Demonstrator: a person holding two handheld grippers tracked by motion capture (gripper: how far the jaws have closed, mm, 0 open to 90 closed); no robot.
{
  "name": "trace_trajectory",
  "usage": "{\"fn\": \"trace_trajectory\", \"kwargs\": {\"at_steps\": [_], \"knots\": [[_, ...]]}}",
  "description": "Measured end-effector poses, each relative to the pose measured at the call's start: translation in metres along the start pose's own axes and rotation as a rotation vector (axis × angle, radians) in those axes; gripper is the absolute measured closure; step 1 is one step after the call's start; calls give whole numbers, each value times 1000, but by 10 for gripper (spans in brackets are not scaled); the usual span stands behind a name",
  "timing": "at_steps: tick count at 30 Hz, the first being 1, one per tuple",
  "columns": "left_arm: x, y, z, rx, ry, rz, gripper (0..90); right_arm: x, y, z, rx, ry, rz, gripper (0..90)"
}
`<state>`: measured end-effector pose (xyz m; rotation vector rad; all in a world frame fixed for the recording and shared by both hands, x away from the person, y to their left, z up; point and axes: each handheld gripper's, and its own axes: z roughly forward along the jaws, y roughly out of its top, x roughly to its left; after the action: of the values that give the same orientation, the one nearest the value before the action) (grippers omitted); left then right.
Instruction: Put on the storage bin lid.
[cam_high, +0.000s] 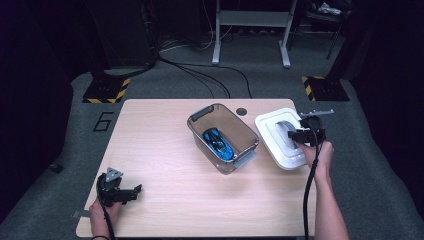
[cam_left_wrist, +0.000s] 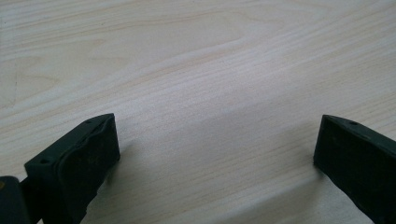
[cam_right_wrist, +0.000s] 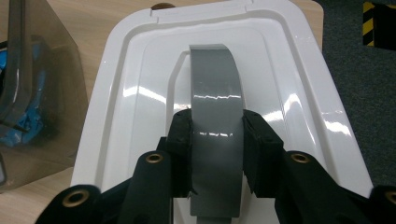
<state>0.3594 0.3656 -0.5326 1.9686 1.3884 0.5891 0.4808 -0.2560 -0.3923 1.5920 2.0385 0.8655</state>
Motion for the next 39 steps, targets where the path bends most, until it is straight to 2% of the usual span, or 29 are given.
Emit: {"fn": "trace_trajectory", "kwargs": {"at_steps": [10,17,23,39], "knots": [[0,0,0,0,0,0,3,3,12,-13,-17,-11,-23,666],[0,0,0,0,0,0,3,6,21,-25,-27,-14,-19,666],[0,0,0,0,0,0,3,10,30,-34,-45,-16,-39,666],[0,0,0,0,0,0,3,32,52,-51,-64,0,-87,665]]}}
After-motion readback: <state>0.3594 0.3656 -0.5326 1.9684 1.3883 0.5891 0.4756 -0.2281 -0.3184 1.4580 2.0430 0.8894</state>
